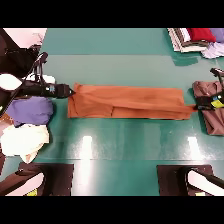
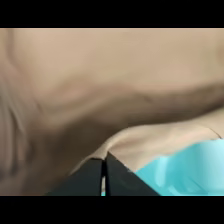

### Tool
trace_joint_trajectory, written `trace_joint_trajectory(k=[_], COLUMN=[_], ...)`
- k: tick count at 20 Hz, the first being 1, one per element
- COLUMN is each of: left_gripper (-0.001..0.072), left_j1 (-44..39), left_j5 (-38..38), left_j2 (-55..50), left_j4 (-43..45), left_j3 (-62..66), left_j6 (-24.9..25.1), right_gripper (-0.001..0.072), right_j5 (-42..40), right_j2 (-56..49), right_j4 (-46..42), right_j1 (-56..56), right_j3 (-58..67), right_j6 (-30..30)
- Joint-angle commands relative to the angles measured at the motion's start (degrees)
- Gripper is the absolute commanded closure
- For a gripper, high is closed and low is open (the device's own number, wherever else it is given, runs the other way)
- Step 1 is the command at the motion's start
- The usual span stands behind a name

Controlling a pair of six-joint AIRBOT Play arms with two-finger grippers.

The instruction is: Fold the shirts.

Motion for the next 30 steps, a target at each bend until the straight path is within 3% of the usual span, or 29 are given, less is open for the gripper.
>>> trace_joint_trajectory(k=[1, 7, 8, 9, 10, 11, 17, 18, 19, 20, 21, 26, 30], left_gripper=[0.0681, 0.0669, 0.0426, 0.0243, 0.0211, 0.0209, 0.0223, 0.0472, 0.0670, 0.0672, 0.0673, 0.0681, 0.0682], left_j1=[0.0, 0.0, 0.0, 0.0, 0.2, 0.3, 0.3, 0.3, 0.3, 0.3, 0.3, 0.3, 0.3], left_j5=[6.8, 12.5, 13.5, 14.4, 14.6, 13.6, 2.1, 1.5, 1.2, 1.2, 1.2, 1.2, 0.5], left_j2=[-9.2, -17.4, -17.4, -17.4, -17.3, -17.2, -17.2, -17.3, -17.3, -17.3, -17.3, -17.5, -18.2], left_j4=[0.1, 0.0, 0.0, 0.0, 0.0, 0.0, -0.2, -0.2, -0.2, -0.2, -0.2, -0.2, -0.2], left_j3=[4.8, 9.5, 9.5, 9.5, 9.6, 10.1, 14.2, 14.2, 14.2, 14.2, 14.2, 14.0, 13.9], left_j6=[1.1, 0.1, -0.8, -2.2, -2.9, -2.9, -2.1, -2.0, -1.9, -1.9, -2.0, -2.0, -2.5], right_gripper=[0.0700, 0.0698, 0.0685, 0.0518, 0.0281, 0.0243, 0.0244, 0.0243, 0.0221, 0.0115, 0.0098, 0.0150, 0.0162], right_j5=[-2.6, -8.4, -9.7, -10.4, -10.0, -8.6, 3.3, 3.7, 3.4, 2.4, 1.3, -5.8, -4.2], right_j2=[-10.4, -23.6, -25.3, -26.9, -28.3, -29.2, -28.9, -28.9, -28.9, -28.9, -28.9, -29.0, -31.7], right_j4=[-0.1, 12.9, 15.3, 18.2, 20.9, 22.9, 23.4, 23.5, 23.5, 24.1, 25.4, 28.6, 29.1], right_j1=[1.9, 0.7, 0.1, -0.3, -1.0, -1.6, -9.7, -11.3, -12.7, -13.9, -14.8, -14.2, -10.2], right_j3=[8.1, 19.5, 21.1, 22.9, 24.4, 25.4, 20.5, 18.2, 15.9, 13.5, 11.5, 5.0, 8.0], right_j6=[1.9, 2.6, 2.8, 2.8, 2.8, 2.7, -3.7, -4.3, -4.8, -5.6, -7.3, -12.2, -12.4])
